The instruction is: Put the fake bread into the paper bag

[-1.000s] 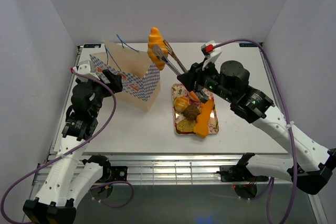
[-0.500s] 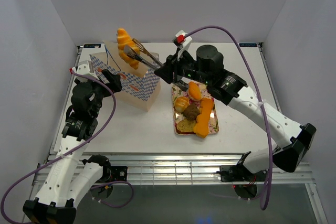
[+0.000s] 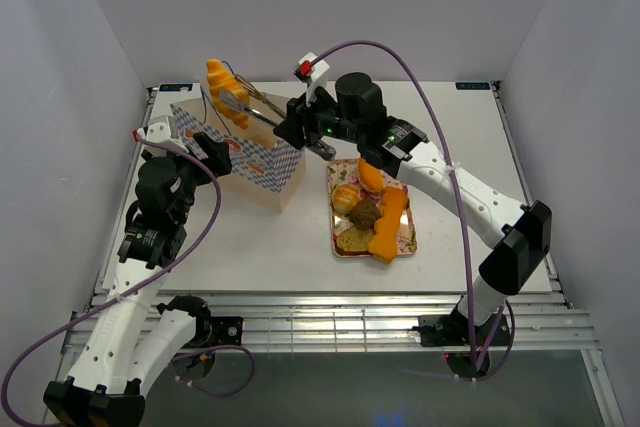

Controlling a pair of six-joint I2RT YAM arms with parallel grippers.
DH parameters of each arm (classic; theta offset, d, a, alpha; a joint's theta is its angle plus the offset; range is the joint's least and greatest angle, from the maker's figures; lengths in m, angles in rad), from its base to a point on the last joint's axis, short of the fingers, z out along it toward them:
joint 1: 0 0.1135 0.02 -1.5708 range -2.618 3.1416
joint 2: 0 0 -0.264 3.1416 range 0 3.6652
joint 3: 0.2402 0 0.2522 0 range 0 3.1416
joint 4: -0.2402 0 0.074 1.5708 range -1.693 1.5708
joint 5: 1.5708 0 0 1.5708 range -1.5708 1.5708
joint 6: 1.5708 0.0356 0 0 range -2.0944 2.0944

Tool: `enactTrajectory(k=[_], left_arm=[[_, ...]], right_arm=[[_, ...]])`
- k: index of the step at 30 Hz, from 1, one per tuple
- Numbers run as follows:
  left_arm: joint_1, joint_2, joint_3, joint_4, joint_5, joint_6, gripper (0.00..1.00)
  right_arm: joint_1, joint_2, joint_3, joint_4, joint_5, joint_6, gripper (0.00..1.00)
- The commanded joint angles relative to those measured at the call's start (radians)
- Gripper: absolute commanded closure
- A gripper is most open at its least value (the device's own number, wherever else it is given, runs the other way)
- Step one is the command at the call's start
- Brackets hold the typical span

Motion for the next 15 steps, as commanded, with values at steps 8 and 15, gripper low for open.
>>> enactTrajectory(k=[8, 15], left_arm=[[-0.004, -0.003, -0.005, 0.005, -0.007, 0.010, 0.02], [-0.004, 0.000, -0.006, 0.008, -0.008, 0.010, 0.02]], right_arm=[[0.000, 0.073, 0.159, 0.025, -0.035, -0.051, 0.39], [0.002, 0.032, 0.150, 0.004, -0.007, -0.069, 0.38]])
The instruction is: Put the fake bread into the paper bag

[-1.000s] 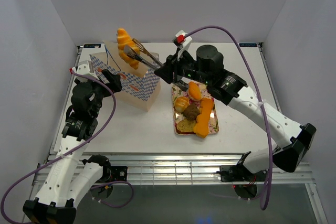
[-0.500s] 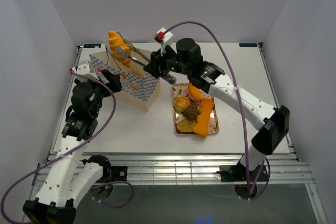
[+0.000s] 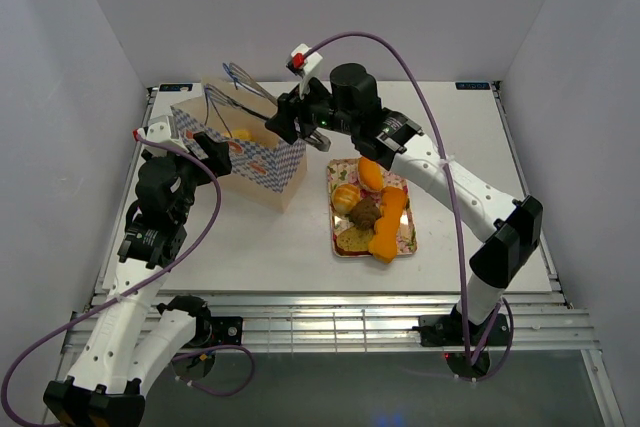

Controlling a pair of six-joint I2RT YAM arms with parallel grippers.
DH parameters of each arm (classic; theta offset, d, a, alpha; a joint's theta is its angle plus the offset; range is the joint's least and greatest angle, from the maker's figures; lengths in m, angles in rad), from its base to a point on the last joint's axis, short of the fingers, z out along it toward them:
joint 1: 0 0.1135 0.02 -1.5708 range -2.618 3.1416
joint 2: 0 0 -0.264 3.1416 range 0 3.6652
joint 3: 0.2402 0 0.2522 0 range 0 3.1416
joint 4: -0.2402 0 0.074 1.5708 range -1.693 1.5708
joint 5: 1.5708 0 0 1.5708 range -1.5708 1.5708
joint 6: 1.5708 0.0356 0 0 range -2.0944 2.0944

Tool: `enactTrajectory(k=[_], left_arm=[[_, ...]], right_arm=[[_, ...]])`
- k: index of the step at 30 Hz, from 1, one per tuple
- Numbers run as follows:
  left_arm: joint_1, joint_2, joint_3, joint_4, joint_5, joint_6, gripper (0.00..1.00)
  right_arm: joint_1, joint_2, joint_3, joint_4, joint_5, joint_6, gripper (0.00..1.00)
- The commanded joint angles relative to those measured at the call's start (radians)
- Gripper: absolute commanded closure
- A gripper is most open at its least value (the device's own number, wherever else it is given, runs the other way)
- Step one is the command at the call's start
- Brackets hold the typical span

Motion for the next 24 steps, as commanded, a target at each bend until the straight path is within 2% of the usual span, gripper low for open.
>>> enactTrajectory(k=[1, 10, 24], left_arm=[[-0.004, -0.001, -0.006, 0.007, -0.008, 0.008, 0.02], [-0.004, -0.007, -0.005, 0.007, 0.003, 0.007, 0.02], [-0.004, -0.024, -0.003, 0.008, 0.030, 0.010, 0.02]], right_arm=[[0.002, -0.058, 0.018, 0.023, 0.017, -0.030, 0.38], [0.000, -0.226, -0.129, 0.020, 0.138, -0.038, 0.38], [0.002, -0.693, -0.681, 0.023, 0.382, 0.071, 0.39]])
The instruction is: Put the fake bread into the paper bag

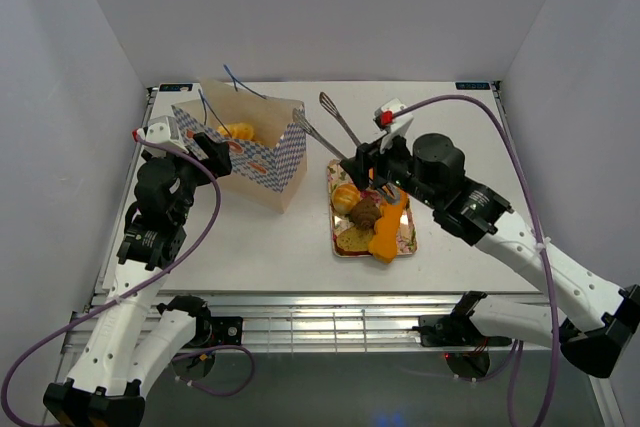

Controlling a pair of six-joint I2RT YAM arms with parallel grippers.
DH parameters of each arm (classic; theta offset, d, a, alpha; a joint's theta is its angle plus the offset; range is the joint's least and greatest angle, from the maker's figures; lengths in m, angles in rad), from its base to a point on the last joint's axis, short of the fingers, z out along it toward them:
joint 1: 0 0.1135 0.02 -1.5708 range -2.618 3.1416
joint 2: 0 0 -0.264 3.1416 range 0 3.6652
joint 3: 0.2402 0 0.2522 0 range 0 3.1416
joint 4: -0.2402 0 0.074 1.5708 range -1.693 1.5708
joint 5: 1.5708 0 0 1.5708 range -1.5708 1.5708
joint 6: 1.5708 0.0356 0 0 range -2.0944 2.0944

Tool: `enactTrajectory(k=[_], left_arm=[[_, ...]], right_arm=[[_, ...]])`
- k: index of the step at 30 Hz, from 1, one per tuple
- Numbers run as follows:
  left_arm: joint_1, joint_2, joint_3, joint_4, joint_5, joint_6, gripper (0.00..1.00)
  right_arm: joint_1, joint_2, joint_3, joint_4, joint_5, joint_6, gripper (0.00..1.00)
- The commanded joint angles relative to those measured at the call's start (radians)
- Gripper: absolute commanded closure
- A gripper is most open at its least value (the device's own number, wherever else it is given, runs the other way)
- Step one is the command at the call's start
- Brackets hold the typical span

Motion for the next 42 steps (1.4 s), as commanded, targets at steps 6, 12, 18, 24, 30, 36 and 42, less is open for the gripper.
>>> enactTrajectory(k=[6, 12, 18, 24, 30, 36, 42], left_arm=[[-0.004, -0.015, -0.001, 0.008, 0.039, 0.008, 0.02], [-0.004, -0.015, -0.008, 0.016, 0.052, 0.002, 0.06], [-0.004, -0.010, -0.006, 0.013, 0.049, -0.001, 0.04], [-0.006, -0.013, -0.005, 0.013, 0.059, -0.003, 0.04], [-0.006, -0.010, -0.005, 0.013, 0.066, -0.004, 0.04], [-0.006, -0.012, -0.005, 0.012, 0.067, -0.004, 0.04], [-0.006, -0.008, -0.008, 0.013, 0.072, -0.004, 0.02]], right_arm=[[0.000, -0.199, -0.264, -0.031, 0.189, 0.102, 0.39], [-0.007, -0.218, -0.359, -0.059, 0.255, 0.151, 0.39], [-0.038, -0.129, -0.356, -0.090, 0.283, 0.194, 0.41], [-0.115, -0.064, -0.364, -0.094, 0.239, 0.221, 0.39], [-0.205, -0.005, -0.391, -0.052, 0.130, 0.206, 0.36], [-0.231, 0.065, -0.431, 0.010, 0.077, 0.205, 0.34], [-0.253, 0.126, -0.451, 0.045, 0.041, 0.209, 0.33]])
